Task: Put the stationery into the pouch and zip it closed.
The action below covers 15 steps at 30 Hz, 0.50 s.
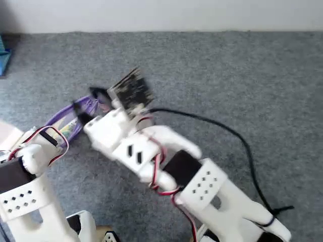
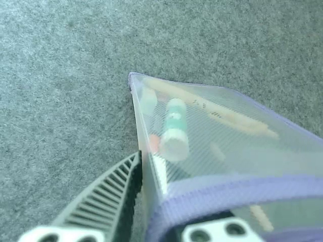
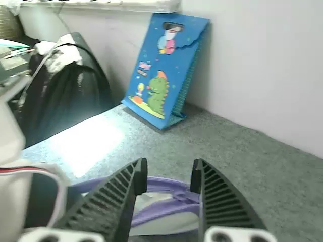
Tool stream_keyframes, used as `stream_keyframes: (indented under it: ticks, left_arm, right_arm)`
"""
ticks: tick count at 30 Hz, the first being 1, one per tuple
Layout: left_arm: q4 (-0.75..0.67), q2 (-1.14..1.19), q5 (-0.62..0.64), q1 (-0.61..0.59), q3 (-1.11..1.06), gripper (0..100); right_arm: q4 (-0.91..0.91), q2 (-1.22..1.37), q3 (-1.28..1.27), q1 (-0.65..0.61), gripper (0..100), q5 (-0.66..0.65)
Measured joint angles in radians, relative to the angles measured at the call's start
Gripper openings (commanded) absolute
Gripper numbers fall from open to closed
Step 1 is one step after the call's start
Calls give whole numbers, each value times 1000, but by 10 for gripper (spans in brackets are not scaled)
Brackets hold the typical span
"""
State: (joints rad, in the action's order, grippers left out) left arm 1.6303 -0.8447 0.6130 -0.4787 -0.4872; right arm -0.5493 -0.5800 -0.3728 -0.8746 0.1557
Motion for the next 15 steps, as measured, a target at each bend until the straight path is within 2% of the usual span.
stream_keyframes:
  ticks: [4,8,11,15]
  left_arm:
    - [0,0,0,0,0,12]
    - [0,0,0,0,0,12]
    - [0,0,0,0,0,12]
    - [0,0,0,0,0,12]
  right_arm:
    - [-170,9,0,153,76,0]
    - [-374,133,0,261,176,0]
    - [-500,282,0,307,256,-29]
    - [-595,497,49,328,266,-80]
